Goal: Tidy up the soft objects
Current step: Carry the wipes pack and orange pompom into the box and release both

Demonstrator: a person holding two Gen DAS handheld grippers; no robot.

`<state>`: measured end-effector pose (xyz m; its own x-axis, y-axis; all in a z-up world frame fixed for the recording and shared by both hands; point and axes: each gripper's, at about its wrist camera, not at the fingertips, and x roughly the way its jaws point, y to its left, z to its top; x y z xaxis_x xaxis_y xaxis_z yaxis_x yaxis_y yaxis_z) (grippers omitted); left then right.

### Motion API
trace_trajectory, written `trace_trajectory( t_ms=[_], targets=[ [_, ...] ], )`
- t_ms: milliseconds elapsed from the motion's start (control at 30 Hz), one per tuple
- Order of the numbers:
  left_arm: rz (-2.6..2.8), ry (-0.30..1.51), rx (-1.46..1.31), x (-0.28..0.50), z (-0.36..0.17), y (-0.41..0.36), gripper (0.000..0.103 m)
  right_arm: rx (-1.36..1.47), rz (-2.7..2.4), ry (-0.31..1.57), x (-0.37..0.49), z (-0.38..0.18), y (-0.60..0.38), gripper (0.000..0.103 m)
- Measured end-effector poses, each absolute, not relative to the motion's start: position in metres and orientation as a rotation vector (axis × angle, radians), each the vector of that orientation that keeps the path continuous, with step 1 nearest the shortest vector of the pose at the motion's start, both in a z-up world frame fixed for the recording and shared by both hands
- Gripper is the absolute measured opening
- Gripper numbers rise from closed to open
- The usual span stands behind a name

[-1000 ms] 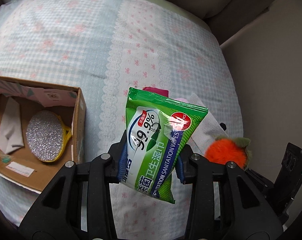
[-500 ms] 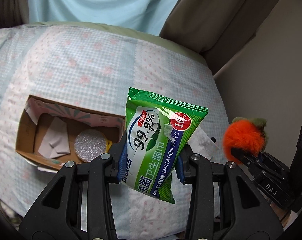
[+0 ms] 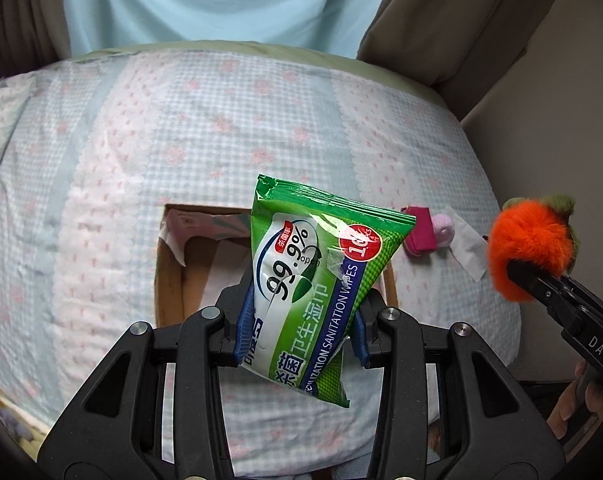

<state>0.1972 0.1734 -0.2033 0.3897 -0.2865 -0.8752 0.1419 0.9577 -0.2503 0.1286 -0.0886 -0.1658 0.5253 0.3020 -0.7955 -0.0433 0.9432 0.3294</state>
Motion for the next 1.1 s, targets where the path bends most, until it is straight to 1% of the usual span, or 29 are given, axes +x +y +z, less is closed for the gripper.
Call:
trace_trajectory(
  t_ms=[167,400,567,733,1033,1067,1100],
  targets=[
    [-0.288,1.201,-0.082,0.206,-0.235,0.202,0.035,0.300,0.194,1.063,0.131,-0.183,-0.035,0.028],
    [-0.318,1.286,-0.043,0.219,-0.279,0.205,0.035,0.269,0.204,1.192,0.146,-0.220,0.012,0.028],
    [-0.365,1.305,0.048,0.239,-0.296,0.189,0.035,0.285,0.190,1.271,0.169,-0.246,0.019,0.028],
    [-0.370,1.360,0.116,0.257,-0.319,0.178,0.035,0.294,0.163,1.349,0.203,-0.267,0.013,0.028],
    [-0.376,1.436,0.260,0.268,-0.367,0.163,0.035,0.314,0.158,1.467,0.233,-0.306,0.013,0.028],
    [-0.372,1.434,0.277,0.268,-0.369,0.161,0.039,0.318,0.158,1.476,0.236,-0.310,0.013,0.029],
    [-0.378,1.431,0.289,0.268,-0.370,0.159,0.043,0.324,0.152,1.480,0.237,-0.313,0.012,0.035]
  ],
)
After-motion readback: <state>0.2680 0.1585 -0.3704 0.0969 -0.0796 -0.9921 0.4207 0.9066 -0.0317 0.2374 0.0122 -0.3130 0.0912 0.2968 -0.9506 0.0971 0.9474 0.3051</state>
